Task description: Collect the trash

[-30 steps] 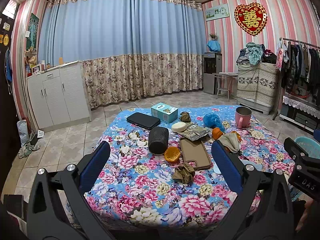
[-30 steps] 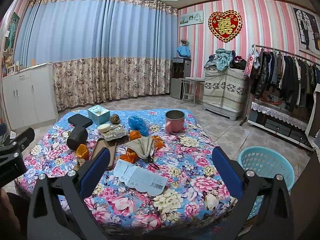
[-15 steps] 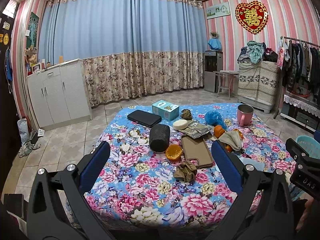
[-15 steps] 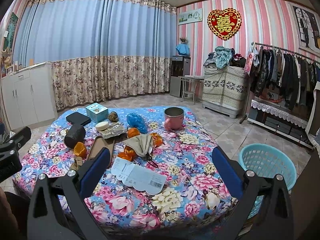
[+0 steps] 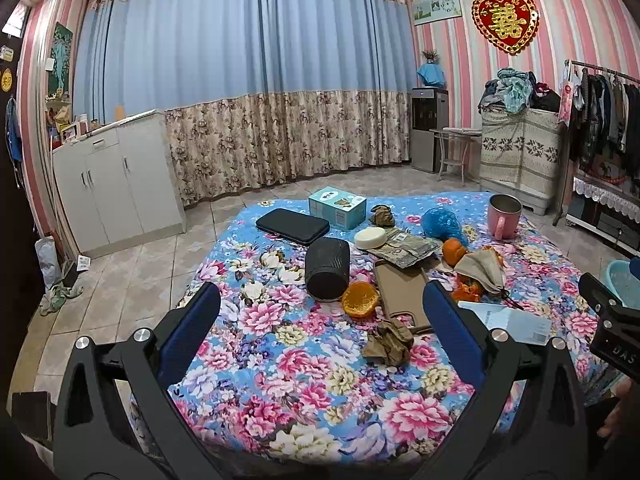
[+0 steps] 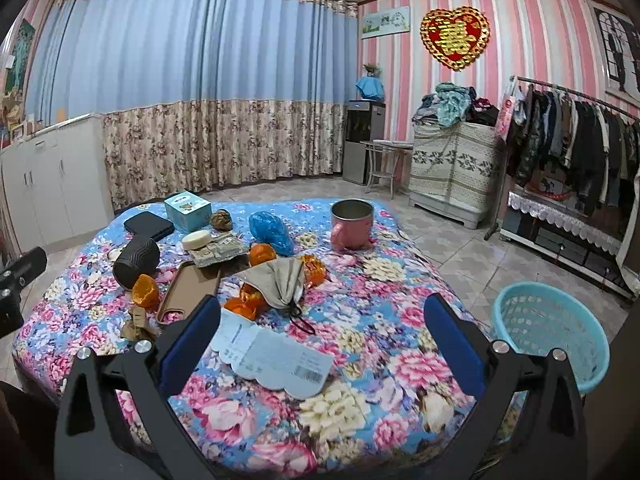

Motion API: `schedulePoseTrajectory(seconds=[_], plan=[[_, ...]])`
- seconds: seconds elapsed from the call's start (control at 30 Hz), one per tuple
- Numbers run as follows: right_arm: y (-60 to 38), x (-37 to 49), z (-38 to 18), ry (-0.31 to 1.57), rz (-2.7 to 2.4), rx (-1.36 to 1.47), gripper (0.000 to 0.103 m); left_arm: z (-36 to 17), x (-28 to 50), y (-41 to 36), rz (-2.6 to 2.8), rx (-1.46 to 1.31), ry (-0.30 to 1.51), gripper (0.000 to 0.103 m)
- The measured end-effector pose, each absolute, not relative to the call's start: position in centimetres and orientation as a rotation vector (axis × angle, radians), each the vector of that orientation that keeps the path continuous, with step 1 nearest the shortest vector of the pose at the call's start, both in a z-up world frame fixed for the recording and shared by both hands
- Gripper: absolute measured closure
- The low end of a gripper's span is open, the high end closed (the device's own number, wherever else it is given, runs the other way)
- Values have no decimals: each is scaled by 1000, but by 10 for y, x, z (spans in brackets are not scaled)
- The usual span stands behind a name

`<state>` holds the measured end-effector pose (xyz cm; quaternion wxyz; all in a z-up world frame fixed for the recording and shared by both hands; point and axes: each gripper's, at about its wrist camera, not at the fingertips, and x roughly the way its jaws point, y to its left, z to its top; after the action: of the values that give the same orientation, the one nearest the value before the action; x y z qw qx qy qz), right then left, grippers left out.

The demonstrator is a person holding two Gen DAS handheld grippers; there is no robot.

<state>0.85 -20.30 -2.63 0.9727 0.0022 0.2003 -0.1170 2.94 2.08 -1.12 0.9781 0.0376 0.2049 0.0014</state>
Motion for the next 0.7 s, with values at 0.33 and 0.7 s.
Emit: schedulePoseTrajectory(seconds=[0.33,0.7], plan=[[-209,44,-40,470,-250,-2,4,-44,64,20,-35,42,494,5],[-237,57,-56,496,-348,-3,4,-91,108,-10,-144,21,613,5]])
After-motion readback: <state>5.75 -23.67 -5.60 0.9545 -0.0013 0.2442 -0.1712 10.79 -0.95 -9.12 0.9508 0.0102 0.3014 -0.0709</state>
